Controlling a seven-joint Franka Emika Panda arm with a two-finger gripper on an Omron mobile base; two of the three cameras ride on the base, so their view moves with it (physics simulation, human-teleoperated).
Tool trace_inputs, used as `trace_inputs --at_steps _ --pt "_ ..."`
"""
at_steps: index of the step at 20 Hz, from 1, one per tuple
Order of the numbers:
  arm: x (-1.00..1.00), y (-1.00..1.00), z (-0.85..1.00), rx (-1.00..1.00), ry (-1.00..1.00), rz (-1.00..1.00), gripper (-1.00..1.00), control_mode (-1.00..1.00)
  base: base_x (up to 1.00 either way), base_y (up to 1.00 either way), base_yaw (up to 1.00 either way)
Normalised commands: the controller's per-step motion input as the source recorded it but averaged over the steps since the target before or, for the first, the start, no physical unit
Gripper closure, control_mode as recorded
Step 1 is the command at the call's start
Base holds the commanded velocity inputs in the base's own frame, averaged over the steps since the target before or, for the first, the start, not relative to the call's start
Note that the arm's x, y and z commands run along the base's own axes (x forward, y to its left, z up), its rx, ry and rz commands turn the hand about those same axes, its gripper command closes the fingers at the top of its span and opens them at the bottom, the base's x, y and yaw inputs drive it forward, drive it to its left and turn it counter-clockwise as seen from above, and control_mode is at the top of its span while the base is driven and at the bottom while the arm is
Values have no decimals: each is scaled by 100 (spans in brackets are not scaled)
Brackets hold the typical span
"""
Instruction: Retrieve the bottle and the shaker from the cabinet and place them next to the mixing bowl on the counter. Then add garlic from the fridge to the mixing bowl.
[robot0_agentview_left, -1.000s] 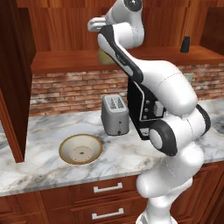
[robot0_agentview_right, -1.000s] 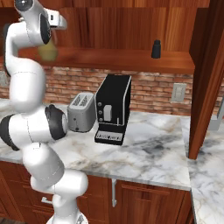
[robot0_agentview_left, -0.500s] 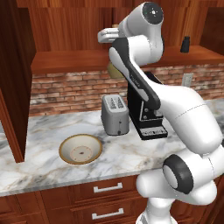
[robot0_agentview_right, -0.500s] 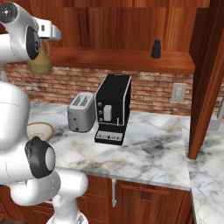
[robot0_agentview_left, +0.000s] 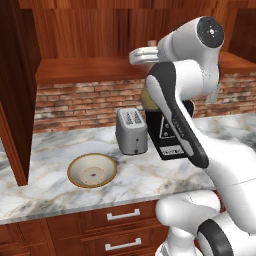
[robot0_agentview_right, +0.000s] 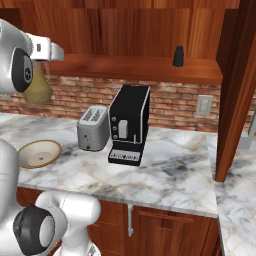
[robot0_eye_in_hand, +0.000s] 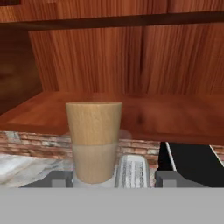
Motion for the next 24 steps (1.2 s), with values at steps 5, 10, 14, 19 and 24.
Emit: trace_inputs --at_steps 5,10,14,19,24 --pt "-93 -20 -25 0 -14 0 100 -100 0 0 0" --pt "-39 -19 -34 0 -23 4 100 -100 0 0 0" --pt "-2 -19 -34 0 -33 11 100 -100 0 0 0" --pt "0 -7 -26 0 -23 11 100 -100 0 0 0" --pt "0 0 -20 0 -9 10 100 -100 0 0 0"
